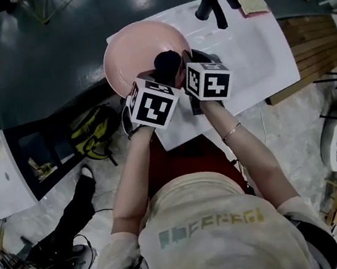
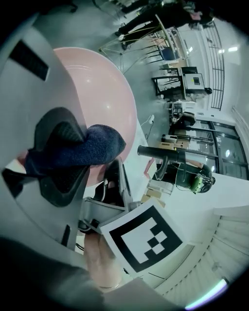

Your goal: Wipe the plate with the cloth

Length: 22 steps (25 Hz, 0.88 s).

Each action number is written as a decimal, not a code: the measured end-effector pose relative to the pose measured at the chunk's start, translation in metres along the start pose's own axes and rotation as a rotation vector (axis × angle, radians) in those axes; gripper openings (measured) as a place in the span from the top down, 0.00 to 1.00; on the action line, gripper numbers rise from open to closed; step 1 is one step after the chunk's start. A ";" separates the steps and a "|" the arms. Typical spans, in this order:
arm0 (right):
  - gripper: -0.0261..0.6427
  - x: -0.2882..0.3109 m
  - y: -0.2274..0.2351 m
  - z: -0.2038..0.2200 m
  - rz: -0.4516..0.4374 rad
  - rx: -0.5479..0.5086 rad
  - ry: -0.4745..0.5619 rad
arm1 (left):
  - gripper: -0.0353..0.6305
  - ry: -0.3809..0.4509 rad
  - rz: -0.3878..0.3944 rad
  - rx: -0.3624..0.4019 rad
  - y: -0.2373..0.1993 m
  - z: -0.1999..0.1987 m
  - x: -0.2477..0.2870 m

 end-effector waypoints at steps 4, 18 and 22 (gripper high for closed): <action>0.87 0.001 -0.002 0.000 -0.008 -0.006 -0.001 | 0.83 -0.011 -0.008 0.019 -0.003 0.004 -0.001; 0.86 0.005 -0.008 0.000 -0.019 -0.035 -0.003 | 0.83 -0.054 -0.022 0.028 -0.019 0.012 -0.009; 0.86 0.006 -0.007 -0.001 -0.020 -0.042 -0.003 | 0.83 -0.073 -0.057 0.032 -0.030 0.017 -0.014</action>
Point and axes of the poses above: the fingertips, and each gripper's own axes: x forward along the fingers, y to its right, z out of its underside, the point moved 2 cm from there along -x, backward along the fingers, and after that the axes turned 3 degrees about -x, right-handed, at the moved point
